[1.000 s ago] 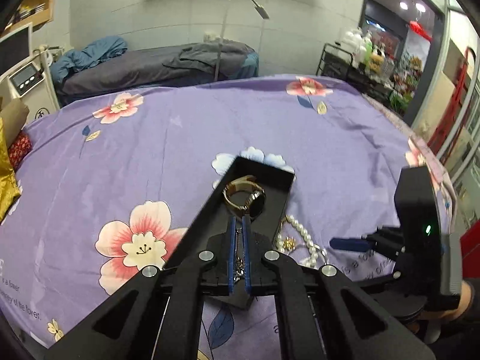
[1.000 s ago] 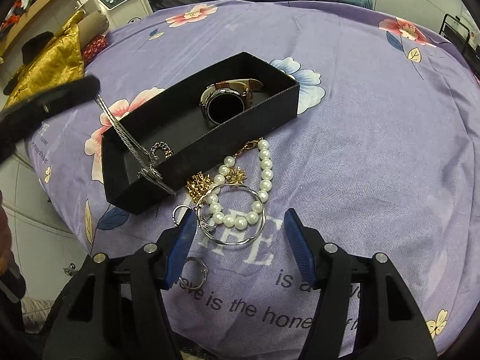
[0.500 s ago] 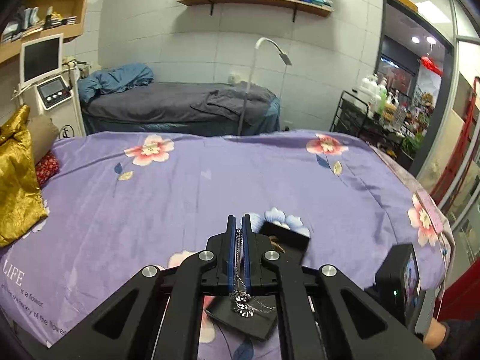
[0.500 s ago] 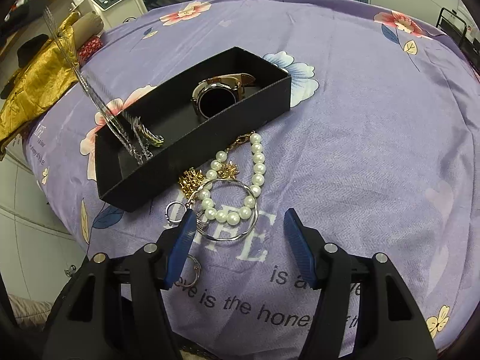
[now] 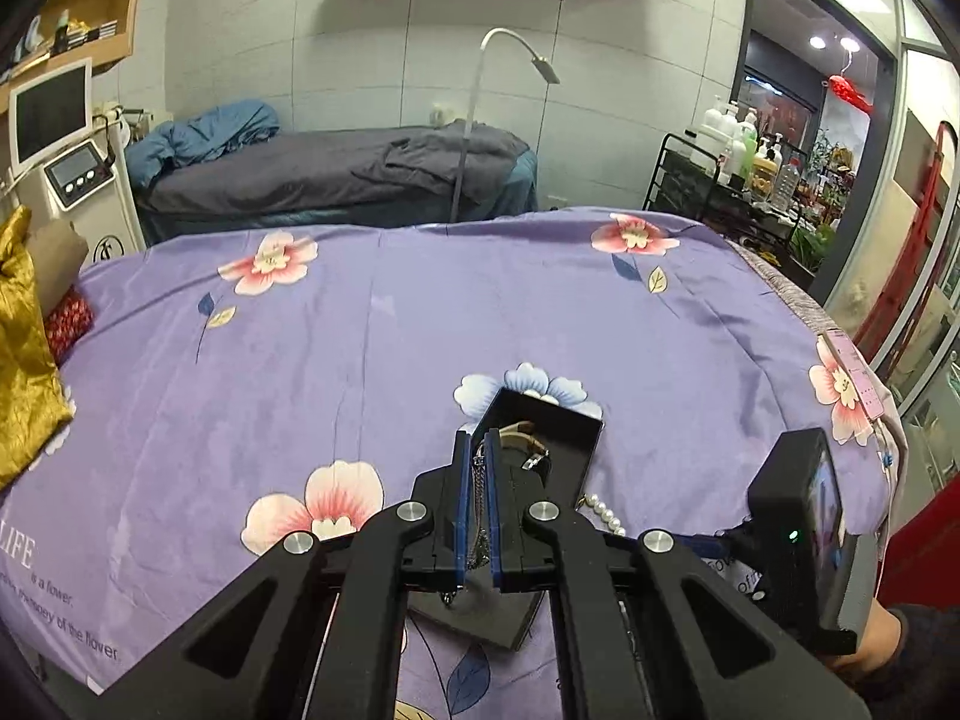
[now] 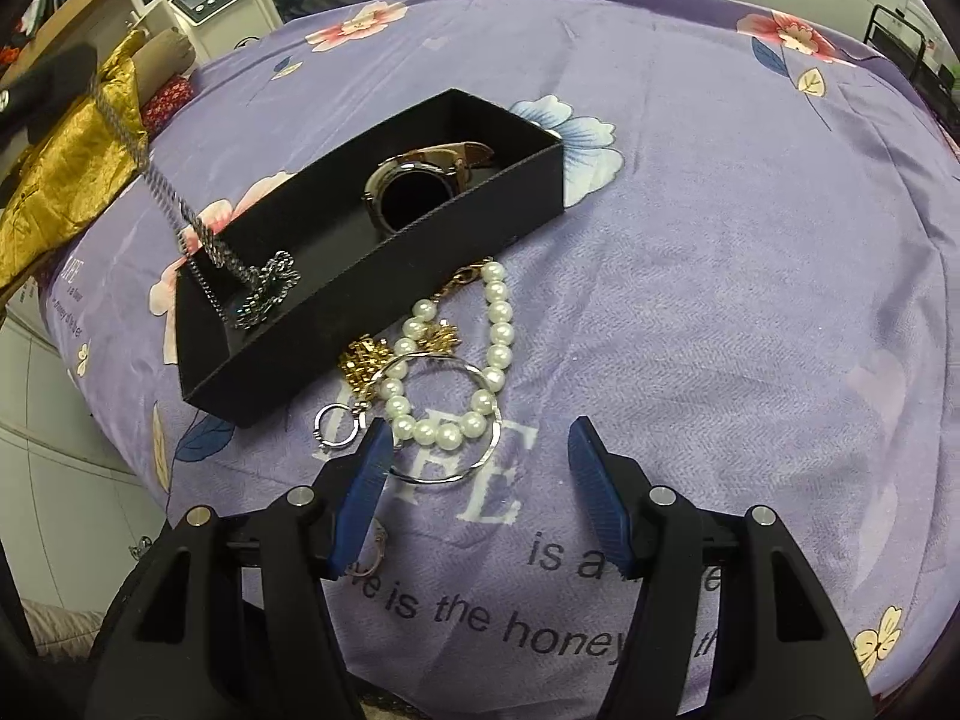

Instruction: Organize jewelry

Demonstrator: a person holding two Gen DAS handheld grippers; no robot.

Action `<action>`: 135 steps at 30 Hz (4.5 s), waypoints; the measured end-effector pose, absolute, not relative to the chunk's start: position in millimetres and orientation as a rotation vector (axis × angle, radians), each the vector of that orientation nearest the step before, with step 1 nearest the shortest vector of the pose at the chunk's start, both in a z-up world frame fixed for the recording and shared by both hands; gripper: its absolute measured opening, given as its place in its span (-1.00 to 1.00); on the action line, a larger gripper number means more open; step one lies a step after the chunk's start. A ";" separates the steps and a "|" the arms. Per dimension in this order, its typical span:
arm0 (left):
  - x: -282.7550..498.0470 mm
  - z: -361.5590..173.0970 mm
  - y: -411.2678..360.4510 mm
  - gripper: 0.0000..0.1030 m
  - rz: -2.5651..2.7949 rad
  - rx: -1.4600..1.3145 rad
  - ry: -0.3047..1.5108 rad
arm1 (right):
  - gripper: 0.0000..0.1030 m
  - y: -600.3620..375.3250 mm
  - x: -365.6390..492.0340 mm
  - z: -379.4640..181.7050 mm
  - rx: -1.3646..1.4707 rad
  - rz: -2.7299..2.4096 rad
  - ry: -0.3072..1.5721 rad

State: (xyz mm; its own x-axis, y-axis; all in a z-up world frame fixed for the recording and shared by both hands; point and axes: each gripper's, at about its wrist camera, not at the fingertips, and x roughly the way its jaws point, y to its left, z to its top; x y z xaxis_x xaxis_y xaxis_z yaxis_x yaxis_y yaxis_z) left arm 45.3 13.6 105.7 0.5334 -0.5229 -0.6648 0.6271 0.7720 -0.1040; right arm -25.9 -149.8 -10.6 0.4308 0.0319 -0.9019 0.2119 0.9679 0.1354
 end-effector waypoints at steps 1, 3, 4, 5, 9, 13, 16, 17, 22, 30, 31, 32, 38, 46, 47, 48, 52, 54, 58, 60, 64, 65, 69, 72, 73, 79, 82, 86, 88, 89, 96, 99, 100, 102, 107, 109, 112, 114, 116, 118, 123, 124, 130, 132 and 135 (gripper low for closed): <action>47.1 101.4 14.1 -0.79 -0.679 0.158 0.748 | 0.19 -151.3 -26.2 -11.4 0.249 -0.121 1.123; 51.3 88.5 13.9 -0.12 -0.641 0.184 0.788 | 0.19 -154.7 -26.7 -12.7 0.266 -0.126 1.123; 52.8 80.9 15.2 0.38 -0.617 0.194 0.806 | 0.19 -155.9 -27.2 -13.0 0.274 -0.126 1.122; 53.3 74.9 16.6 0.50 -0.596 0.194 0.815 | 0.19 -156.1 -27.3 -13.1 0.275 -0.125 1.121; 50.1 50.7 23.2 0.58 -0.578 0.172 0.878 | 0.19 -152.9 -25.2 -15.1 0.237 -0.125 1.126; 30.8 32.9 16.9 0.59 -0.540 0.254 0.865 | 0.19 -146.4 -21.3 -16.5 0.181 -0.131 1.130; 5.5 30.3 5.4 0.58 -0.568 0.332 0.797 | 0.19 -141.7 -19.4 -17.4 0.153 -0.135 1.130; -1.4 30.3 0.4 0.58 -0.581 0.359 0.774 | 0.19 -141.0 -19.2 -17.6 0.146 -0.136 1.132; -15.0 22.9 -14.5 0.58 -0.609 0.425 0.758 | 0.17 -139.4 -16.8 -19.3 0.127 -0.143 1.137; 11.9 15.8 10.5 0.58 -0.539 0.275 0.877 | -0.28 -126.0 -15.5 -21.6 0.044 -0.134 1.124; 12.3 15.6 12.3 0.58 -0.531 0.281 0.874 | -0.31 -124.6 -14.4 -21.8 0.033 -0.141 1.126; 12.6 15.3 12.8 0.58 -0.526 0.290 0.874 | -0.39 -123.8 -14.3 -21.4 0.028 -0.142 1.124; 11.6 12.9 11.9 0.58 -0.528 0.291 0.887 | -0.89 -135.3 -17.8 -13.9 0.103 -0.137 1.114; 8.7 12.3 7.4 0.58 -0.536 0.301 0.887 | -0.91 -142.9 -22.1 -7.2 0.149 -0.125 1.104; 9.4 12.5 7.7 0.58 -0.536 0.299 0.889 | -0.91 -142.8 -21.5 -8.2 0.150 -0.119 1.111; 10.0 12.4 8.1 0.59 -0.535 0.297 0.892 | -0.90 -143.1 -20.3 -10.4 0.155 -0.116 1.122; 13.5 12.8 11.2 0.60 -0.523 0.276 0.903 | -0.82 -146.3 -18.3 -18.2 0.187 -0.117 1.146; 14.7 13.5 12.3 0.61 -0.522 0.269 0.905 | -0.80 -144.0 -18.1 -18.8 0.172 -0.117 1.147; 14.7 12.8 12.3 0.64 -0.519 0.265 0.908 | -0.78 -144.8 -18.8 -19.0 0.192 -0.118 1.145; 13.1 13.0 11.5 0.66 -0.526 0.263 0.905 | -0.73 -146.2 -18.9 -19.6 0.209 -0.115 1.144; 4.9 14.4 6.1 0.77 -0.539 0.288 0.867 | -0.38 -146.8 -20.2 -17.8 0.216 -0.115 1.135; 2.4 14.1 3.8 0.77 -0.545 0.300 0.859 | -0.26 -146.5 -20.7 -16.4 0.209 -0.119 1.129; -0.6 10.9 -0.8 0.77 -0.553 0.313 0.865 | -0.24 -140.8 -19.7 -15.9 0.160 -0.128 1.132; 1.7 11.9 1.3 0.77 -0.549 0.297 0.872 | -0.24 -137.8 -18.1 -17.3 0.127 -0.131 1.133; 2.5 12.6 2.2 0.77 -0.547 0.294 0.870 | -0.24 -137.0 -17.2 -18.0 0.115 -0.131 1.133; 9.9 13.8 8.7 0.77 -0.526 0.270 0.883 | -0.31 -129.6 -14.3 -20.7 0.053 -0.139 1.135; 11.2 14.3 10.3 0.77 -0.524 0.259 0.887 | -0.72 -124.5 -14.6 -20.3 0.020 -0.147 1.125; 10.3 14.6 10.2 0.77 -0.527 0.264 0.885 | -0.88 -125.3 -15.6 -19.0 0.019 -0.153 1.117; 10.2 13.9 10.0 0.77 -0.527 0.265 0.888 | -0.92 -129.4 -17.2 -16.0 0.053 -0.146 1.108; 10.1 13.8 10.0 0.77 -0.528 0.264 0.887 | -0.92 -131.9 -18.3 -13.9 0.076 -0.141 1.102; 10.4 14.9 10.2 0.77 -0.526 0.263 0.882 | -0.93 -140.6 -23.9 5.5 0.151 -0.092 1.062; 11.7 17.9 11.4 0.77 -0.523 0.256 0.877 | -0.93 -138.6 -26.5 18.5 0.165 -0.066 1.037; 12.3 19.0 11.7 0.77 -0.521 0.256 0.875 | -0.93 -137.7 -27.2 22.1 0.168 -0.059 1.030; 13.5 21.7 12.5 0.77 -0.517 0.253 0.868 | -0.93 -135.8 -28.2 28.5 0.167 -0.052 1.017; 17.7 29.1 15.3 0.77 -0.508 0.245 0.851 | -0.93 -136.9 -23.9 34.2 0.177 -0.044 1.007; 20.1 30.6 16.7 0.77 -0.502 0.245 0.847 | -0.93 -136.4 -23.0 34.7 0.176 -0.044 1.005; 23.7 31.6 19.7 0.77 -0.491 0.234 0.847 | -0.93 -136.2 -22.8 36.0 0.180 -0.044 1.000; 25.0 31.5 21.4 0.77 -0.488 0.228 0.848 | -0.93 -136.5 -22.9 37.2 0.183 -0.041 0.998; 25.5 31.0 21.9 0.77 -0.486 0.231 0.849 | -0.93 -137.4 -22.7 39.1 0.186 -0.038 0.993; 25.1 30.7 21.6 0.77 -0.488 0.233 0.848 | -0.93 -139.1 -22.9 41.0 0.193 -0.033 0.989; 24.5 30.5 19.9 0.77 -0.494 0.233 0.847 | -0.93 -151.5 -22.1 42.7 0.253 -0.024 0.980; 23.9 30.5 19.7 0.77 -0.496 0.234 0.848 | -0.93 -155.4 -21.8 40.5 0.262 -0.033 0.980; 22.0 29.6 19.3 0.77 -0.501 0.233 0.851 | -0.82 -155.7 -22.1 13.6 0.243 -0.023 1.069; 22.0 28.8 19.7 0.77 -0.499 0.233 0.854 | -0.39 -152.2 -23.8 3.3 0.219 -0.034 1.097; 21.0 28.3 19.2 0.77 -0.501 0.234 0.857 | -0.16 -148.2 -27.9 -3.3 0.198 -0.051 1.093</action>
